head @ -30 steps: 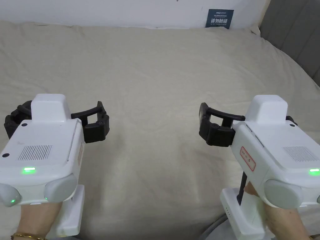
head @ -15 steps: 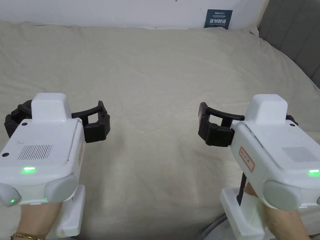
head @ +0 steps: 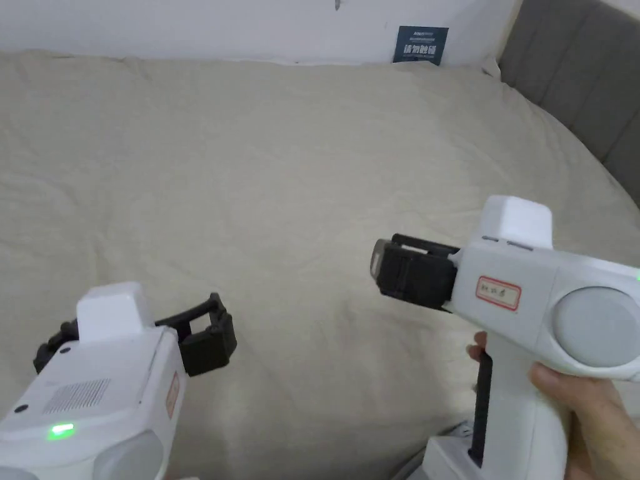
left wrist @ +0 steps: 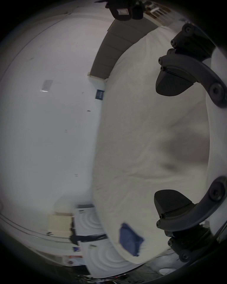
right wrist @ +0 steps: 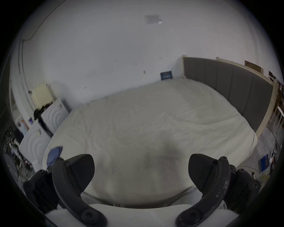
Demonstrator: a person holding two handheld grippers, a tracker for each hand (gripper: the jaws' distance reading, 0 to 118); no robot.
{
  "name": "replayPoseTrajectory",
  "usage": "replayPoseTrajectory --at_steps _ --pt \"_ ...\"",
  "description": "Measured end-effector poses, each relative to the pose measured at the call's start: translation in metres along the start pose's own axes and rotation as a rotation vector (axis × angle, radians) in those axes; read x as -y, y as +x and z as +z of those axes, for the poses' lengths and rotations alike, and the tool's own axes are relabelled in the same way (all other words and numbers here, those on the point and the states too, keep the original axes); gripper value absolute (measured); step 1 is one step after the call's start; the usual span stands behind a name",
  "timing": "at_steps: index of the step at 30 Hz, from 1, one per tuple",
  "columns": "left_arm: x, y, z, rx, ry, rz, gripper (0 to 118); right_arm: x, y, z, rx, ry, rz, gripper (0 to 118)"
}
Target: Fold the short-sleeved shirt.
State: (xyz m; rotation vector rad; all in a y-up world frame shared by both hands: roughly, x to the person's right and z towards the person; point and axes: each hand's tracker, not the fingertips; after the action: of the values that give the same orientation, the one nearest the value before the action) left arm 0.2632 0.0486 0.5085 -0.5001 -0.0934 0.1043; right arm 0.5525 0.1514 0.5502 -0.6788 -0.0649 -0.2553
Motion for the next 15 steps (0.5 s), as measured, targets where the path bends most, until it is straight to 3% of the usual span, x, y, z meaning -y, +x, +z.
replayPoseTrajectory --at_steps 3,6,11,15 --pt "0.014 0.004 -0.002 0.032 -0.042 -0.009 118 0.008 -0.007 0.001 -0.008 -0.106 -0.022 118" --pt "0.020 0.007 -0.005 0.020 -0.047 -0.046 118 0.018 -0.011 0.001 -0.022 -0.133 0.023 118" --pt "0.019 0.009 -0.007 0.021 -0.050 -0.045 118 0.028 -0.017 -0.010 0.039 -0.135 0.100 118" --pt "0.025 0.009 -0.015 0.010 -0.079 -0.063 118 0.025 -0.015 -0.022 0.052 -0.179 0.049 118"
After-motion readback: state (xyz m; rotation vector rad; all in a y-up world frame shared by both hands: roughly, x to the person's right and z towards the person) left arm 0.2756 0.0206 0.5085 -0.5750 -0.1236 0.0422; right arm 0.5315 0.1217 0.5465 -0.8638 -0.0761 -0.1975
